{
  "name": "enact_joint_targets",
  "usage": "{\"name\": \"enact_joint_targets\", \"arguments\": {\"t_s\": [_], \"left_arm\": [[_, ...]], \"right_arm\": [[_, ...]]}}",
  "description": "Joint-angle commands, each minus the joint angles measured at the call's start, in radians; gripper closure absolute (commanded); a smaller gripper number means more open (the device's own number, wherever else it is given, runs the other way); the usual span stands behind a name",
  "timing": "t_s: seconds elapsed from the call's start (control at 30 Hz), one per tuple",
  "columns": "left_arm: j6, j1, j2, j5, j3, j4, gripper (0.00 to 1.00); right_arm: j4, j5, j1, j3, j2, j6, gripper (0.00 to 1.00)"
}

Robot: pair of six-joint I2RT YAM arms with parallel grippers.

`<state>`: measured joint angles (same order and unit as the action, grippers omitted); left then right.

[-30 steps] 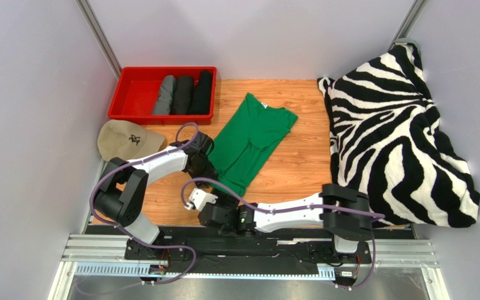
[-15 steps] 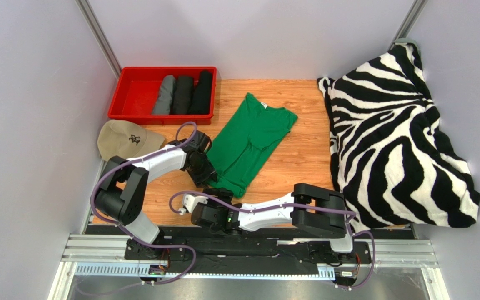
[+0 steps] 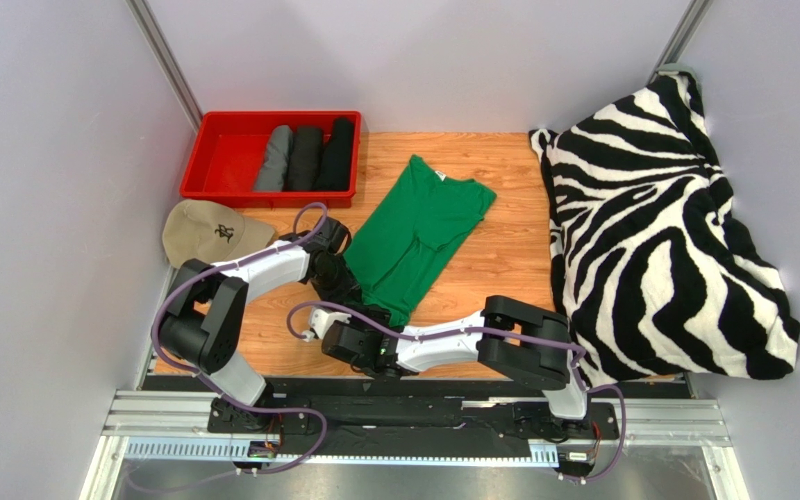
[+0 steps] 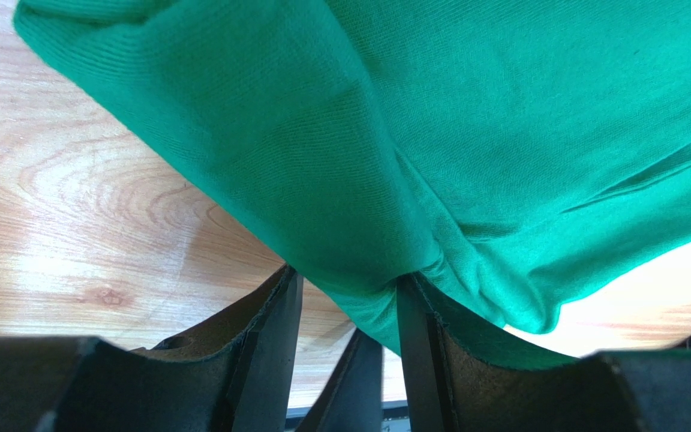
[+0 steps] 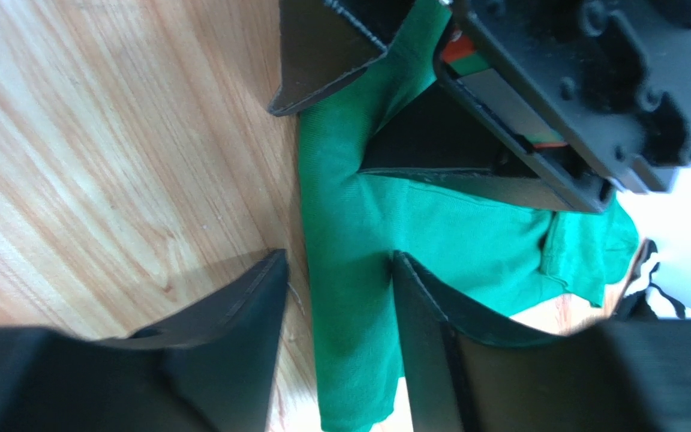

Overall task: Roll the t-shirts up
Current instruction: Roll the T-shirt to the center of the board.

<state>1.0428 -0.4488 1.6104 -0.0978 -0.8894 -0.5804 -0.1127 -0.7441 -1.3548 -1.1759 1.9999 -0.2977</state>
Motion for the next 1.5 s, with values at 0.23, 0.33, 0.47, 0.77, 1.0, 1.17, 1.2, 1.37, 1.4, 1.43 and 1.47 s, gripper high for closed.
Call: {"name": "enact_joint_targets", "arguments": {"t_s": [0.23, 0.33, 0.47, 0.77, 1.0, 1.17, 1.2, 1.37, 1.4, 1.43, 1.47], "left_arm": [[-0.055, 0.021, -0.006, 0.023, 0.038, -0.01, 0.47], [-0.066, 0.038, -0.039, -0.002, 0.041, 0.007, 0.43], [-0.089, 0.077, -0.124, -0.005, 0.015, -0.019, 0.39], [-0.095, 0.174, -0.3, 0.001, 0.026, -0.071, 0.38], [-0.052, 0.18, -0.444, -0.02, 0.158, -0.032, 0.39], [0.016, 0.174, -0.52, -0.029, 0.271, 0.039, 0.4], [0.019, 0.17, -0.523, -0.033, 0.28, 0.054, 0.4], [0.049, 0.111, -0.485, 0.001, 0.276, 0.122, 0.36], [0.06, 0.105, -0.477, 0.0, 0.28, 0.143, 0.36], [0.078, 0.096, -0.459, -0.003, 0.29, 0.18, 0.36], [0.086, 0.091, -0.449, -0.003, 0.291, 0.195, 0.36]], "right_arm": [[-0.039, 0.205, 0.063, -0.033, -0.007, 0.046, 0.74], [-0.065, 0.267, 0.072, -0.036, -0.027, 0.075, 0.82], [-0.097, 0.371, 0.092, -0.039, -0.052, 0.127, 0.85], [-0.133, 0.695, 0.209, -0.033, -0.145, 0.287, 0.85], [-0.096, 1.105, 0.367, -0.015, -0.155, 0.461, 0.85], [0.001, 1.287, 0.468, 0.03, -0.115, 0.589, 0.84], [0.027, 1.328, 0.477, 0.035, -0.107, 0.606, 0.84], [0.068, 1.37, 0.514, 0.065, -0.078, 0.661, 0.84], [0.076, 1.381, 0.517, 0.068, -0.072, 0.669, 0.84], [0.08, 1.385, 0.52, 0.071, -0.069, 0.677, 0.84], [0.085, 1.387, 0.529, 0.074, -0.067, 0.69, 0.84]]}}
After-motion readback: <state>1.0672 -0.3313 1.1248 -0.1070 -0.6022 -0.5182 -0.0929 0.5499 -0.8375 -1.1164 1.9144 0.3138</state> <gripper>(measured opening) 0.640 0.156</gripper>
